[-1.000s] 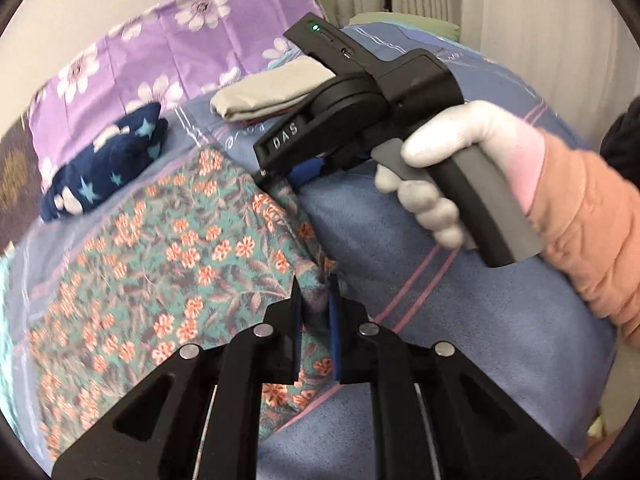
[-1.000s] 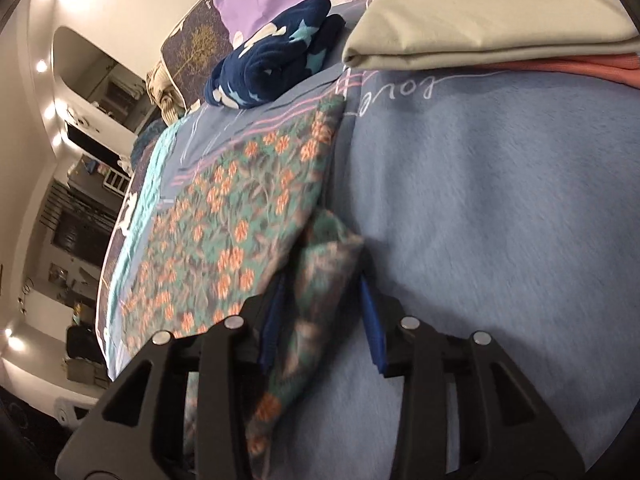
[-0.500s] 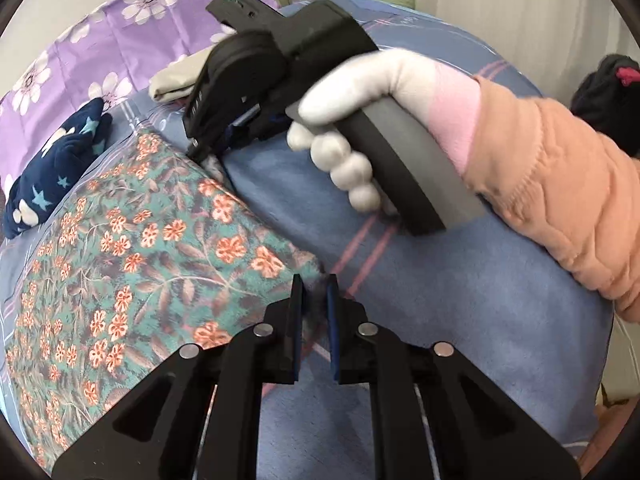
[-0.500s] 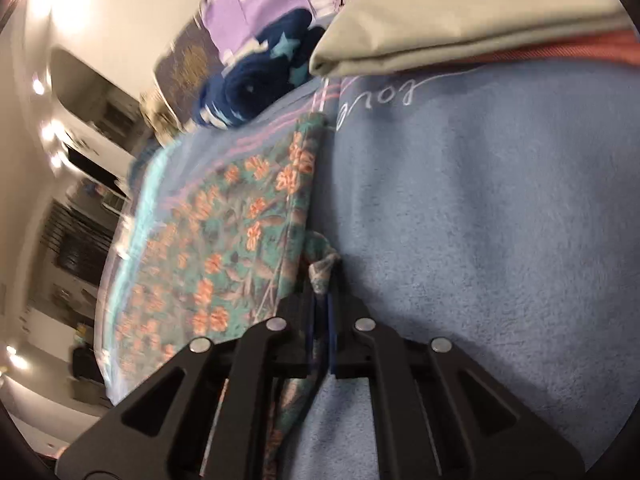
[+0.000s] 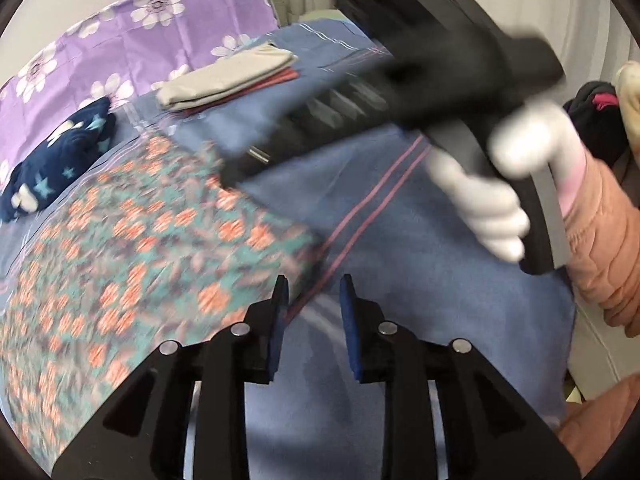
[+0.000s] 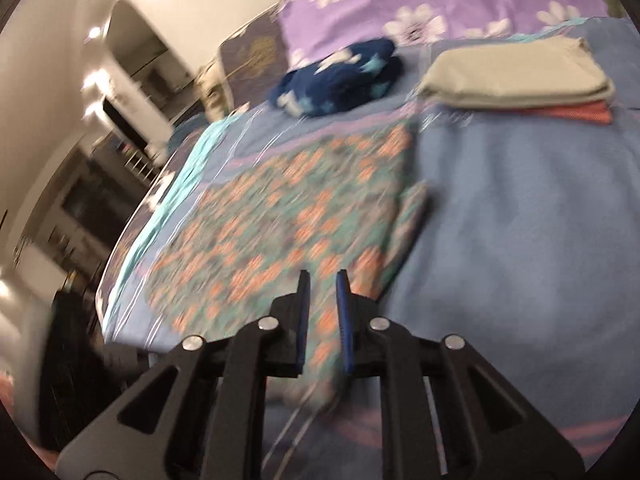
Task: Fold small clothes
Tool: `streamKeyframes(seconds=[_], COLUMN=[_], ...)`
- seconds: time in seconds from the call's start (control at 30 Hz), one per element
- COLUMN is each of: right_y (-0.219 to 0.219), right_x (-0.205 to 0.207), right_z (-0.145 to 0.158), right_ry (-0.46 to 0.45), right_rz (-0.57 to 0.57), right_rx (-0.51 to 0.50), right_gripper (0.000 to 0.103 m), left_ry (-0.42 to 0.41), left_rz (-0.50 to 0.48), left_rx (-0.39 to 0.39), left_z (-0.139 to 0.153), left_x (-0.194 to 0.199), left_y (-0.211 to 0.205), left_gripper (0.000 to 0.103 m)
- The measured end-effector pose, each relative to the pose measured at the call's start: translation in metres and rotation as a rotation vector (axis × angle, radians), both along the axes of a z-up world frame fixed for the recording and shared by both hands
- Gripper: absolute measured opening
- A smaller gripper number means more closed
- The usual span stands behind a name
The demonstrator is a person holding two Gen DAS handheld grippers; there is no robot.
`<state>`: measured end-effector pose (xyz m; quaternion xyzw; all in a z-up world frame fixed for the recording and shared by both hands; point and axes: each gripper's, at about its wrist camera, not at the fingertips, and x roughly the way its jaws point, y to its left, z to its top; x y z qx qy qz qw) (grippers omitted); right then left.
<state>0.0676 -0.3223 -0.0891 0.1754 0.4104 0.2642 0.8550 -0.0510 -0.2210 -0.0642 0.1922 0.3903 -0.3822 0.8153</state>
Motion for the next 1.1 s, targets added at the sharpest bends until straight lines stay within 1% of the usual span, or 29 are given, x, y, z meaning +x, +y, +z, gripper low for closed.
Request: streamKeyframes(seconds=[0.03,0.1,0.13,0.17,0.2,0.27,0.33,0.37,0.43,0.5,0.57,0.6,0.63,0.67,0.7,0.73,0.77,0.83,0.87,0.9,0.97,1.0,1.03,1.1], right_y=[0.007,0.02,0.027,0.032,0.034,0.033,0.035,0.038,0.042,0.048,0.061,0.075,0.078,0.094,0.102,0.123,0.14,0.186,0.205,0.233,0.27,0.295,0.309,0.344], right_x=[-0.007,-0.015,-0.019,-0.02,-0.023,-0.028,-0.032,-0.036,-0.044,-0.051,-0.056,-0.059,-0.061,-0.064,-0.065,-0.068,-0.07,-0.075,-0.079,-0.083,-0.086,-0.089,-0.089,-0.092], right_z=[-0.004,-0.017,-0.028,-0.036,-0.04,-0.035,-0.023,-0.016,-0.006,-0.001,0.005,0.01,0.013,0.018,0.02,0.025,0.028,0.031,0.032,0.03,0.027,0.023,0.02,0.011], right_ry=[0.013,0.047,0.075,0.086,0.072,0.07,0.059,0.041,0.02,0.002,-0.025,-0.049,-0.068,-0.098,-0.116,-0.15,-0.178,-0.255,-0.289,-0.331,-0.37,-0.386,-0.395,-0.436], right_rz=[0.024,0.049,0.041,0.022,0.016,-0.003,-0.019,-0.023,-0.024,-0.028,-0.03,-0.024,-0.013,0.009,0.024,0.058,0.087,0.164,0.2,0.252,0.32,0.366,0.393,0.458], right_rx=[-0.005,-0.058,-0.147,-0.227,-0.257,-0.244,-0.244,-0.254,-0.279,-0.305,-0.363,-0.409,-0.432,-0.452,-0.459,-0.472,-0.482,-0.52,-0.539,-0.562,-0.586,-0.598,-0.606,-0.644], right_gripper=[0.014,0.014,0.008,0.007,0.007,0.008,0.012,0.013,0.023,0.024,0.025,0.028,0.032,0.033,0.033,0.034,0.034,0.04,0.041,0.041,0.041,0.041,0.041,0.041], left_ry=[-0.005,-0.012,-0.008,0.0,0.003,-0.006,-0.021,-0.037,-0.058,-0.07,-0.072,-0.072,-0.071,-0.073,-0.078,-0.08,-0.077,-0.063,-0.054,-0.049,-0.047,-0.045,-0.039,-0.012], left_rz=[0.017,0.088,0.129,0.187,0.228,0.34,0.435,0.499,0.588,0.684,0.767,0.793,0.818,0.83,0.847,0.865,0.875,0.883,0.875,0.866,0.854,0.86,0.872,0.911], left_rx=[0.0,0.007,0.004,-0.01,-0.022,-0.055,-0.085,-0.099,-0.109,-0.117,-0.125,-0.131,-0.142,-0.148,-0.153,-0.158,-0.167,-0.199,-0.224,-0.24,-0.263,-0.267,-0.277,-0.325], left_z=[0.001,0.0,0.0,0.001,0.003,0.009,0.014,0.016,0.019,0.018,0.015,0.013,0.01,0.008,0.006,0.003,0.001,-0.003,-0.006,-0.009,-0.017,-0.02,-0.025,-0.036], left_x=[-0.002,-0.002,-0.001,0.0,0.0,0.001,0.005,0.001,-0.004,-0.008,-0.018,-0.018,-0.022,-0.024,-0.026,-0.027,-0.028,-0.026,-0.026,-0.025,-0.024,-0.024,-0.023,-0.02], left_y=[0.01,0.037,0.051,0.071,0.086,0.127,0.164,0.188,0.222,0.261,0.299,0.314,0.331,0.34,0.353,0.366,0.374,0.388,0.394,0.397,0.404,0.407,0.412,0.426], left_gripper=[0.027,0.027,0.027,0.027,0.027,0.028,0.034,0.036,0.04,0.04,0.04,0.04,0.04,0.04,0.038,0.032,0.03,0.024,0.023,0.022,0.022,0.022,0.022,0.022])
